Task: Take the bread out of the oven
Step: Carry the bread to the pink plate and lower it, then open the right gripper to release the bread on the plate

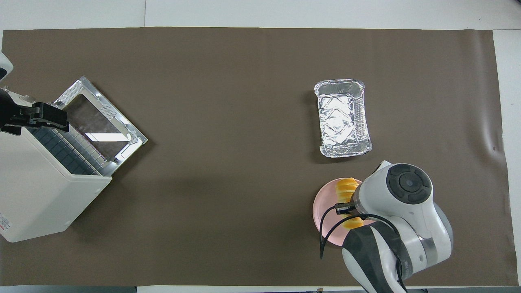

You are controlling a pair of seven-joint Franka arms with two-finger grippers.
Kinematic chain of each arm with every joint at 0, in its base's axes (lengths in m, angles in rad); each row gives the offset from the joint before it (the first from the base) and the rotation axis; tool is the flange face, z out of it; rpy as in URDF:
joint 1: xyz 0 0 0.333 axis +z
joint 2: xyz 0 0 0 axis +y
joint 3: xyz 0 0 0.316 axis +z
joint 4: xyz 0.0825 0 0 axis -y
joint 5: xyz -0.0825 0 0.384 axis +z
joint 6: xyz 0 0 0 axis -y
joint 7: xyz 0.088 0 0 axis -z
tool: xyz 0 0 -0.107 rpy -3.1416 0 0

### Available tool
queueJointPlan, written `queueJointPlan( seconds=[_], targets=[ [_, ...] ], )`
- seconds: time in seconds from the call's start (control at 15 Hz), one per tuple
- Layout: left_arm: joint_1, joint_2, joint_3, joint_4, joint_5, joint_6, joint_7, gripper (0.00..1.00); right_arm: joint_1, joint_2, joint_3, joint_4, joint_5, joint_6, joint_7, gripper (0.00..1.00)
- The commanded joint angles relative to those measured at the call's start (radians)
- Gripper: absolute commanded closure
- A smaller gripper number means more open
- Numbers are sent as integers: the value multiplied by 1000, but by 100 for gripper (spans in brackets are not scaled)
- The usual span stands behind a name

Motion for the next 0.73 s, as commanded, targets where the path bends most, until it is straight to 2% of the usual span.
queueJointPlan(
  seconds=[0.0,0.2,0.33,0.47,0.66],
  targets=[
    [6,-28,1,-29,-17,9,2,0,1,-15,4,-10,13,9,-6,0],
    [6,-27,1,-29,-16,9,2,0,-8,-10,3,71,13,-46,-15,0],
    [6,-27,1,-29,-17,9,2,0,-35,-2,0,179,13,-142,-19,0],
    [6,-27,1,-29,-15,9,2,0,-95,1,0,274,10,-189,-35,0],
    [6,-27,1,-29,-15,9,2,0,-181,36,0,496,-2,-300,-55,0]
  ],
)
